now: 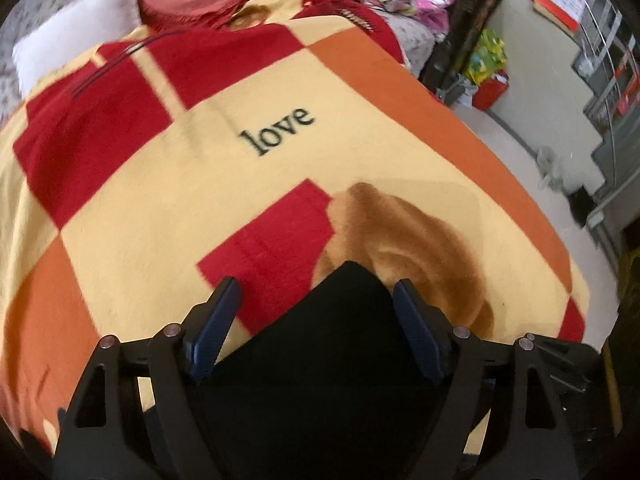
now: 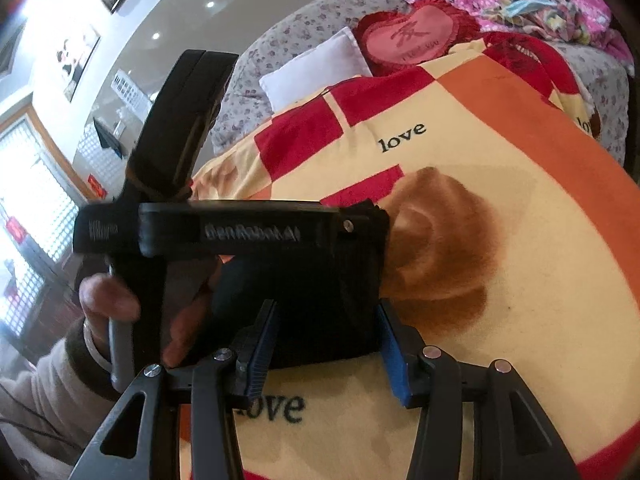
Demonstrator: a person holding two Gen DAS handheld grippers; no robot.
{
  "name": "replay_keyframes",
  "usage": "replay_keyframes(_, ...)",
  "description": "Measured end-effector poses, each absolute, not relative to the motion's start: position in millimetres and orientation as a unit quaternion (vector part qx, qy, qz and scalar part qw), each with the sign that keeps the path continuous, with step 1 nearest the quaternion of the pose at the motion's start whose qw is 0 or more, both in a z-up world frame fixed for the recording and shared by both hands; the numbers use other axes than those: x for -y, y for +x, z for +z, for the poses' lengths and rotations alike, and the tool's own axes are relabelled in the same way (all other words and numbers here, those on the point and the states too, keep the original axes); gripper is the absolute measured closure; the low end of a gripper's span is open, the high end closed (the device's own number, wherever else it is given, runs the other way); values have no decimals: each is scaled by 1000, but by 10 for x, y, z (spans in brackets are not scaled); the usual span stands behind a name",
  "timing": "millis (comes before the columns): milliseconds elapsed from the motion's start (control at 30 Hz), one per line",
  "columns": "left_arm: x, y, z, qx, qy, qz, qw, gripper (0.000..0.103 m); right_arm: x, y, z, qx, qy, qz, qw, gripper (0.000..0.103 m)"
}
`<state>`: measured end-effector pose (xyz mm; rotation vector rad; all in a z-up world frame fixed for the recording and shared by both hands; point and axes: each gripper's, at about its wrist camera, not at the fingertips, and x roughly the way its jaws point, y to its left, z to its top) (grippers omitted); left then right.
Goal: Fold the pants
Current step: 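Fold the pants end with the right gripper over toward the left gripper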
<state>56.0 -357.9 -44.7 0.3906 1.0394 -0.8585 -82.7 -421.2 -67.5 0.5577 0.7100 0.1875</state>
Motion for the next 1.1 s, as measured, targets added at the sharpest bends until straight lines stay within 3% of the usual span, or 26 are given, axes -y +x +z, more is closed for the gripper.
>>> replay_keyframes(33, 3623, 516, -457, -468, 190, -398, 766, 36, 4213, -794, -679, -342, 277, 89, 894, 57)
replay_keyframes(133, 3698, 442, -436, -460, 195, -415, 760, 63, 4190, -658, -717, -358, 286, 84, 885, 83)
replay_keyframes(233, 3606, 485, -354, -471, 175, -417, 757, 74, 4113, -627, -595, -346, 270, 87, 894, 87)
replay_keyframes(567, 2125, 768, 568, -457, 25, -377, 805, 75, 3199, -392, 235, -305, 174, 203, 914, 88)
replay_keyframes(700, 1290, 761, 592, -457, -15, -316, 831, 75, 2619, -220, 186, -322, 141, 263, 898, 88)
replay_keyframes(800, 754, 740, 412, -471, -38, -255, 844, 68, 2133, -18, -105, -364, 130, 301, 872, 88)
replay_keyframes(900, 460, 655, 175, -488, -45, -216, 844, 67, 1751, 159, -464, -432, 101, 303, 843, 70)
replay_keyframes(967, 318, 617, 40, -500, -56, -197, 842, 67, 1682, 48, -404, -418, 84, 326, 844, 61)
replay_keyframes(1100, 209, 553, -114, -517, -85, -197, 829, 67, 1971, -116, -177, -409, 95, 327, 846, 60)
